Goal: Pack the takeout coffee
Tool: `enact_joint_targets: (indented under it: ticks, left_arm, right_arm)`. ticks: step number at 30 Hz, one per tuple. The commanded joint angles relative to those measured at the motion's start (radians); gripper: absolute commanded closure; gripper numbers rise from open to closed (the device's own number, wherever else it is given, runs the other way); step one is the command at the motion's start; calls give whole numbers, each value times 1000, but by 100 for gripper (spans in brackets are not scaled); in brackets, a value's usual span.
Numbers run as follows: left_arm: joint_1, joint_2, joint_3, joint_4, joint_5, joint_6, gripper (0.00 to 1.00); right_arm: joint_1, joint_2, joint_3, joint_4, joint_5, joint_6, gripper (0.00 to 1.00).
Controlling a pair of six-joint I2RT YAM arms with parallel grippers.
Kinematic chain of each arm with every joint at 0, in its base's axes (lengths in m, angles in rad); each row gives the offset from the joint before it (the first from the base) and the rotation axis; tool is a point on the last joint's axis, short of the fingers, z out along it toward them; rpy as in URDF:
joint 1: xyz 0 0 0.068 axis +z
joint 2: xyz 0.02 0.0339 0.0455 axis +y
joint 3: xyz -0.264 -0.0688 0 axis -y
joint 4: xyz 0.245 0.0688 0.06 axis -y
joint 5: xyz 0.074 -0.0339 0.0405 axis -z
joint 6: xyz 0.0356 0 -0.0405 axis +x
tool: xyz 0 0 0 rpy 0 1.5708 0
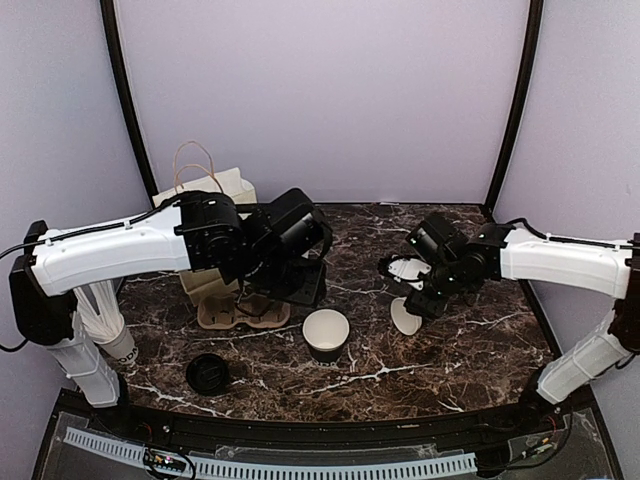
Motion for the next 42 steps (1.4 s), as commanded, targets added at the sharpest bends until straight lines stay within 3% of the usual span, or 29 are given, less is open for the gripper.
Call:
enact_joint_targets:
  ticks: [1, 10, 16, 26, 35, 42]
  left_arm:
    - [3, -68, -46, 36, -61, -47, 58]
    - [5, -130, -106, 57, -88, -67, 58]
    - [12, -130, -118, 83, -79, -59, 58]
    - [12, -135, -133, 90, -75, -59, 58]
    - [12, -153, -163, 107, -77, -67, 58]
    - [12, -166, -185, 130, -73, -62, 58]
  right_arm:
    - [9, 114, 84, 16, 22, 53, 37]
    - [34, 192, 137, -32, 221, 25, 47]
    - [34, 181, 124, -66, 301, 4, 64]
    - [34, 206, 58, -38, 424, -34, 66]
    - [34, 214, 17, 41, 587, -90, 76]
    - [9, 195, -35, 145, 711, -171, 91]
